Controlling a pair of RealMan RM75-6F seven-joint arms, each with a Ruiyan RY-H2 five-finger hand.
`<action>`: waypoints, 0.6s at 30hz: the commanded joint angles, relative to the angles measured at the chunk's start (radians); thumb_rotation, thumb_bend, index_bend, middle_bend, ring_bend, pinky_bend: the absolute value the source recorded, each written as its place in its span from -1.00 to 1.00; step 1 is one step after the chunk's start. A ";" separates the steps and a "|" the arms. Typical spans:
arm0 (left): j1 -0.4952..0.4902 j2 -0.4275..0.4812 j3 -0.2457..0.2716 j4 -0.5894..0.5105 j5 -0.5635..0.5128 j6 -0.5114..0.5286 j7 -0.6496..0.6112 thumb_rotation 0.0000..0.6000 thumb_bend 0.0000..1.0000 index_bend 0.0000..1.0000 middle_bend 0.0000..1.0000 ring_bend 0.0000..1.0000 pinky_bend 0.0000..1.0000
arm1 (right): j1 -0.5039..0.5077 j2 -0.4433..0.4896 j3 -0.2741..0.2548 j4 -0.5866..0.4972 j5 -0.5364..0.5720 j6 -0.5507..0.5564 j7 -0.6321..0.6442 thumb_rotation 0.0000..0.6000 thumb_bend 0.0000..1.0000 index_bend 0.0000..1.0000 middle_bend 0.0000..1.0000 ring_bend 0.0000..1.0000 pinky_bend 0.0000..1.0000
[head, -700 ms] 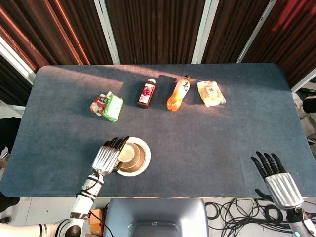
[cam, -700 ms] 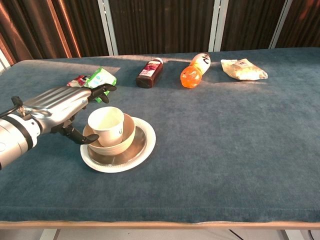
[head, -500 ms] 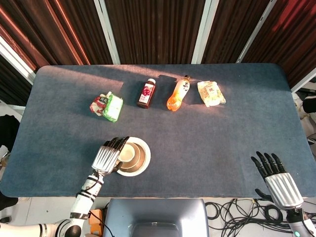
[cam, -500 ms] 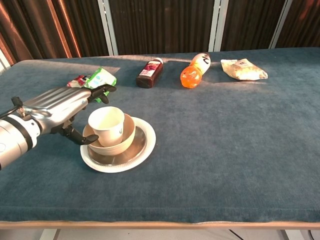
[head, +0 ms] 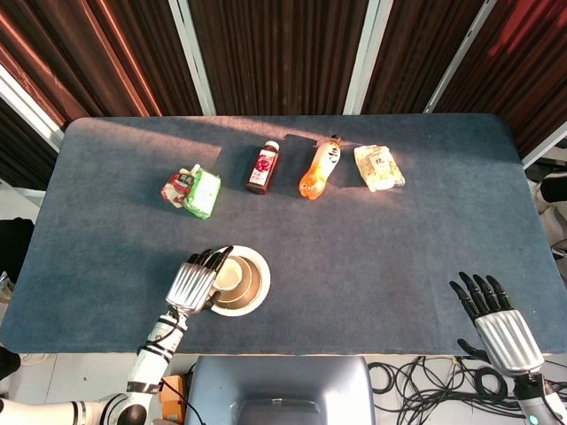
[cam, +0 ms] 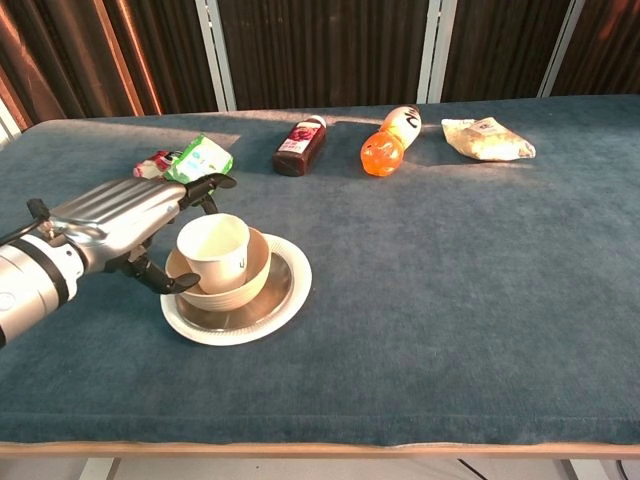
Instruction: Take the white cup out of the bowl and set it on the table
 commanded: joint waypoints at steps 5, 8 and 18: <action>0.000 -0.018 0.003 0.024 0.020 0.008 -0.021 1.00 -0.44 -0.63 -0.25 -0.39 -0.22 | -0.001 0.002 -0.002 0.000 -0.004 0.001 0.002 1.00 -1.00 -1.00 -1.00 -1.00 -0.89; 0.003 -0.025 0.002 0.036 0.039 0.020 -0.039 1.00 -0.43 -0.53 -0.15 -0.30 -0.15 | -0.002 0.001 -0.003 0.004 -0.004 0.002 0.003 1.00 -1.00 -1.00 -1.00 -1.00 -0.89; 0.030 0.056 -0.002 -0.053 0.072 0.052 -0.085 1.00 -0.42 -0.41 -0.01 -0.19 -0.10 | -0.001 -0.001 -0.002 0.002 -0.001 -0.002 -0.004 1.00 -1.00 -1.00 -1.00 -1.00 -0.89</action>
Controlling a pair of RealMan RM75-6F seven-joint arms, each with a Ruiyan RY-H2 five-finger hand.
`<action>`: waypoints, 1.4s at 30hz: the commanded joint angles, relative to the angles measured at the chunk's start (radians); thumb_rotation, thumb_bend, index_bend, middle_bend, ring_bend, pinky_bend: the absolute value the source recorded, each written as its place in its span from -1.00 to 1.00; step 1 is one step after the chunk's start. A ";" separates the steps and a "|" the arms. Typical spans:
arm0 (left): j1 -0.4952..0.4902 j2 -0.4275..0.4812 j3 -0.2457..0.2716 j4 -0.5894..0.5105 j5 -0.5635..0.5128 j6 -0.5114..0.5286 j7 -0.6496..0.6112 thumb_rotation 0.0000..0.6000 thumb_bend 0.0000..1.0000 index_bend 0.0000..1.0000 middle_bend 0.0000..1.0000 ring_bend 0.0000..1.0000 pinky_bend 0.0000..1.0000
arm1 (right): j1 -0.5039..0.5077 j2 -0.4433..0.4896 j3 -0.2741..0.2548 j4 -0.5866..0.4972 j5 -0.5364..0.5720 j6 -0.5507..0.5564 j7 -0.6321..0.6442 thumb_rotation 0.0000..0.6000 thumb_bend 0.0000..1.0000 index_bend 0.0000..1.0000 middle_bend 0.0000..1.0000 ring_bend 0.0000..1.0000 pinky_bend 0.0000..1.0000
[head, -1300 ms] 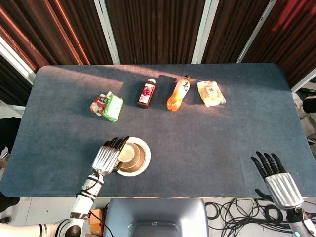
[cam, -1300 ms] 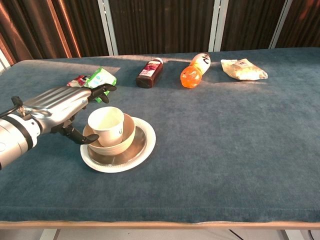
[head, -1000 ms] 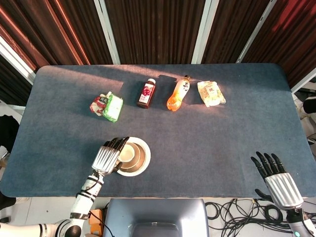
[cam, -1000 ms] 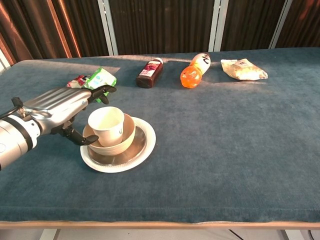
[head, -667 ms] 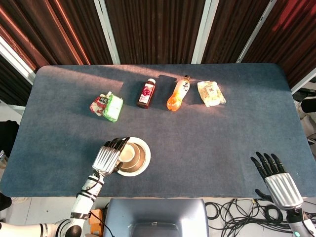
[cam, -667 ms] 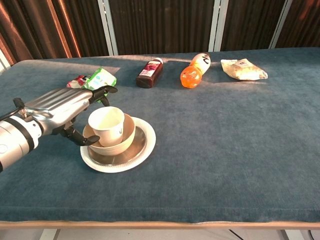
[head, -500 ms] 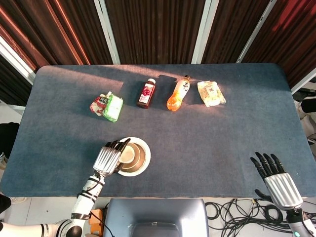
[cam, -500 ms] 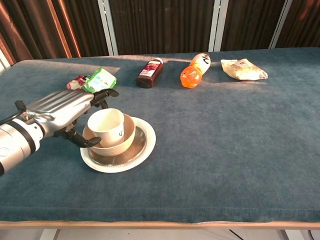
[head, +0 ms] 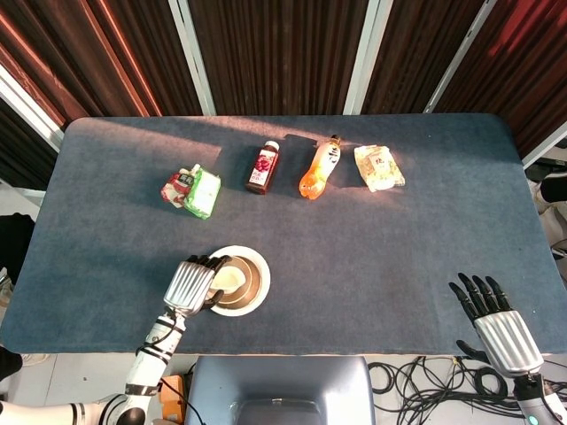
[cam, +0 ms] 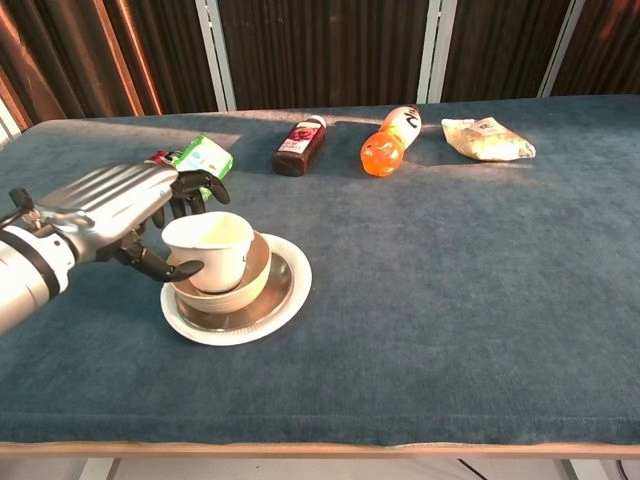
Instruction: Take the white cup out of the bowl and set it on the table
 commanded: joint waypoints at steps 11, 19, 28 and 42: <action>0.108 0.328 0.039 -0.229 -0.013 0.049 -0.071 1.00 -0.42 -0.40 0.00 -0.18 -0.04 | -0.006 -0.009 0.004 0.005 0.001 0.012 -0.006 1.00 -1.00 -1.00 -1.00 -1.00 -0.89; 0.168 0.429 0.066 -0.199 -0.013 0.040 -0.224 1.00 -0.42 -0.39 -0.01 -0.18 -0.04 | -0.003 -0.016 0.006 0.001 0.011 -0.002 -0.029 1.00 -1.00 -1.00 -1.00 -1.00 -0.89; 0.215 0.379 0.105 -0.079 0.037 0.051 -0.285 1.00 -0.42 -0.38 -0.02 -0.18 -0.05 | -0.002 -0.015 0.006 -0.003 0.014 -0.008 -0.036 1.00 -1.00 -1.00 -1.00 -1.00 -0.89; 0.247 0.292 0.110 0.058 0.046 0.051 -0.296 1.00 -0.42 -0.38 -0.08 -0.20 -0.06 | 0.000 -0.012 0.006 -0.008 0.017 -0.014 -0.036 1.00 -1.00 -1.00 -1.00 -1.00 -0.89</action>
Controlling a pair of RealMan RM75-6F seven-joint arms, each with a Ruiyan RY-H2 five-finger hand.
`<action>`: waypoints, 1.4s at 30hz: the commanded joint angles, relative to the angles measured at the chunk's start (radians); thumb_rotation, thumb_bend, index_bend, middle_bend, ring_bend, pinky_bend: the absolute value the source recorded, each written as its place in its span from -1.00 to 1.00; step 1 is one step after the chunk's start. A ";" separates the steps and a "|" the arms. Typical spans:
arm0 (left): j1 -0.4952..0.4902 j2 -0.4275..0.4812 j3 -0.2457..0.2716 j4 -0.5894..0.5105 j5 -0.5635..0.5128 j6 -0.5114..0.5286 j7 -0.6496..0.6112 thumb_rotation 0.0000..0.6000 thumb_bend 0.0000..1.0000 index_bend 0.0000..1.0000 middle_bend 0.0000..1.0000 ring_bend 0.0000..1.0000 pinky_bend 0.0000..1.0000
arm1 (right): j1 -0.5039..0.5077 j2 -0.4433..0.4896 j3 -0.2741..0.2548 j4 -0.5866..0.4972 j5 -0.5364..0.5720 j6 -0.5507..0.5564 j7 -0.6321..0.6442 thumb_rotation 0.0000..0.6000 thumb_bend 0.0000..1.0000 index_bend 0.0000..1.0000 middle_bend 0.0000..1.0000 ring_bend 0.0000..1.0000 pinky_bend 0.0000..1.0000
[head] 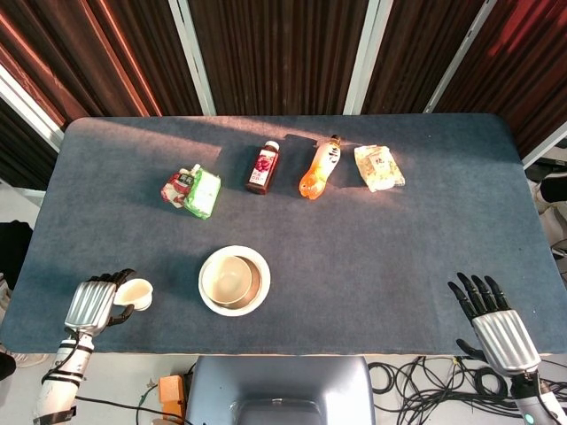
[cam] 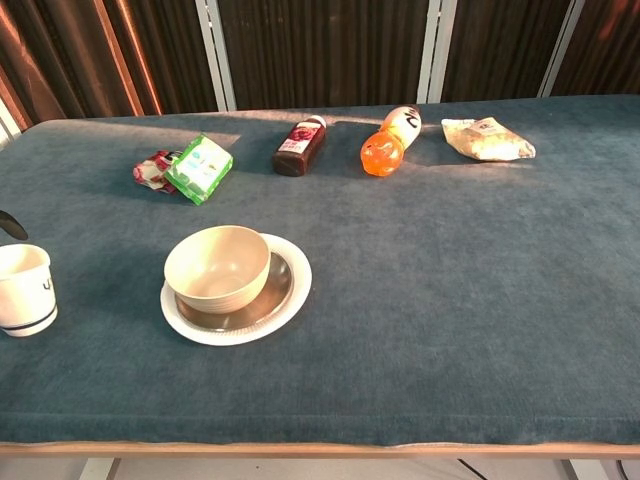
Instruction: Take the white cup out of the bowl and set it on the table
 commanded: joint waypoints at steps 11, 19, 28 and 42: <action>0.012 -0.030 0.002 0.072 -0.019 -0.050 -0.024 1.00 -0.42 -0.53 -0.36 -0.39 -0.12 | 0.002 -0.002 0.001 -0.005 0.003 -0.004 -0.007 1.00 -1.00 -1.00 -1.00 -1.00 -0.89; 0.017 0.039 0.023 0.030 -0.011 -0.105 -0.078 1.00 -0.40 -1.00 -0.98 -0.96 -0.49 | 0.000 -0.002 0.002 -0.004 0.002 0.001 -0.004 1.00 -1.00 -1.00 -1.00 -1.00 -0.89; 0.089 0.222 0.071 -0.149 0.068 -0.013 -0.107 1.00 -0.43 -1.00 -1.00 -1.00 -0.59 | -0.003 -0.006 0.006 -0.004 0.011 0.004 -0.007 1.00 -1.00 -1.00 -1.00 -1.00 -0.89; 0.229 0.257 0.077 -0.128 0.247 0.258 -0.161 1.00 -0.44 -1.00 -1.00 -1.00 -0.64 | -0.046 -0.001 0.035 0.020 0.013 0.128 0.107 1.00 -1.00 -1.00 -1.00 -1.00 -0.88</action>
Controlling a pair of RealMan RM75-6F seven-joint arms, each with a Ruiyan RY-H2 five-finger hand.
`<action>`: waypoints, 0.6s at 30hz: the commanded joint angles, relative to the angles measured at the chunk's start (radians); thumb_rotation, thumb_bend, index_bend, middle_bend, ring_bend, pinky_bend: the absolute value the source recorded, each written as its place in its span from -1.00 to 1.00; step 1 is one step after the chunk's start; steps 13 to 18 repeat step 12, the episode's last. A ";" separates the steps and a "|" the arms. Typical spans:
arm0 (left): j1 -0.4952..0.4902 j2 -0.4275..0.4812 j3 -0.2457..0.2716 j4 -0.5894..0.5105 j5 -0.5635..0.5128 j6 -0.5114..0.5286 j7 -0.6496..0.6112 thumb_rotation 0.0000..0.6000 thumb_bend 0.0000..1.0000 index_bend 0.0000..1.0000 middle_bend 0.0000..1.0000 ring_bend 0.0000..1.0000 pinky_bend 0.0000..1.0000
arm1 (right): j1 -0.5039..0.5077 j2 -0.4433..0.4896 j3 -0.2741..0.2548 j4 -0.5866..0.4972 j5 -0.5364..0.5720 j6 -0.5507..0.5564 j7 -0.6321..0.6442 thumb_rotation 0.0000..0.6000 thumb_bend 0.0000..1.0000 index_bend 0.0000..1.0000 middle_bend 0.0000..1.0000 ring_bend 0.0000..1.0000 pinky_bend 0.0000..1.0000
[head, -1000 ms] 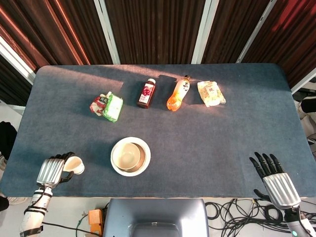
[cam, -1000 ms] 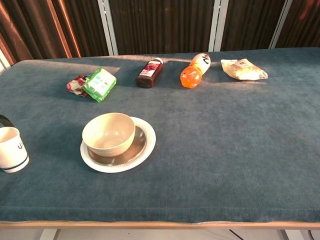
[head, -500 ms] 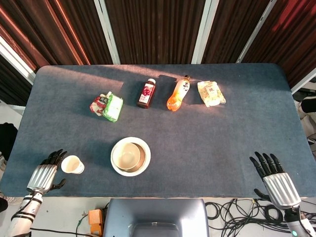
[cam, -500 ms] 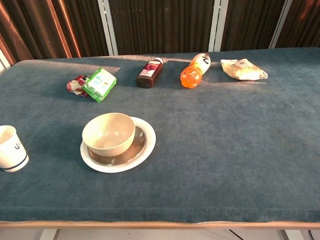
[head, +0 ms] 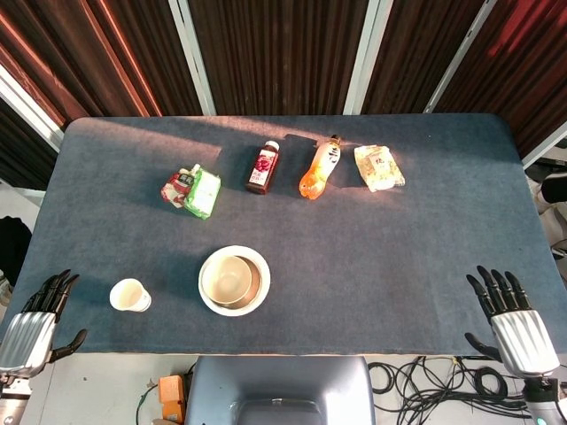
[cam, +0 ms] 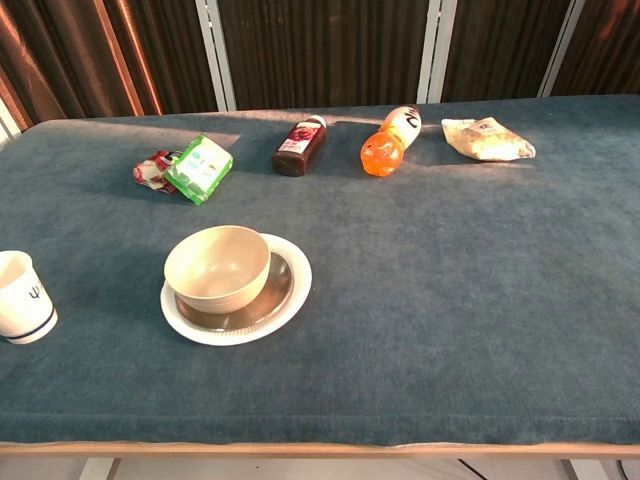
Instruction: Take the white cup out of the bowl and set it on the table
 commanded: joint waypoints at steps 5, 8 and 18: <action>0.032 -0.093 -0.062 0.059 -0.021 0.077 0.223 1.00 -0.44 -1.00 -1.00 -1.00 -0.68 | -0.003 0.022 0.022 -0.018 0.047 -0.013 0.035 1.00 -1.00 -1.00 -1.00 -1.00 -0.87; 0.031 -0.109 -0.068 0.058 -0.027 0.069 0.258 1.00 -0.44 -1.00 -1.00 -1.00 -0.69 | -0.001 0.024 0.029 -0.030 0.060 -0.021 0.035 1.00 -1.00 -1.00 -1.00 -1.00 -0.87; 0.028 -0.101 -0.063 0.046 -0.027 0.041 0.250 1.00 -0.44 -1.00 -1.00 -1.00 -0.69 | 0.001 0.029 0.027 -0.035 0.060 -0.031 0.024 1.00 -1.00 -1.00 -1.00 -1.00 -0.87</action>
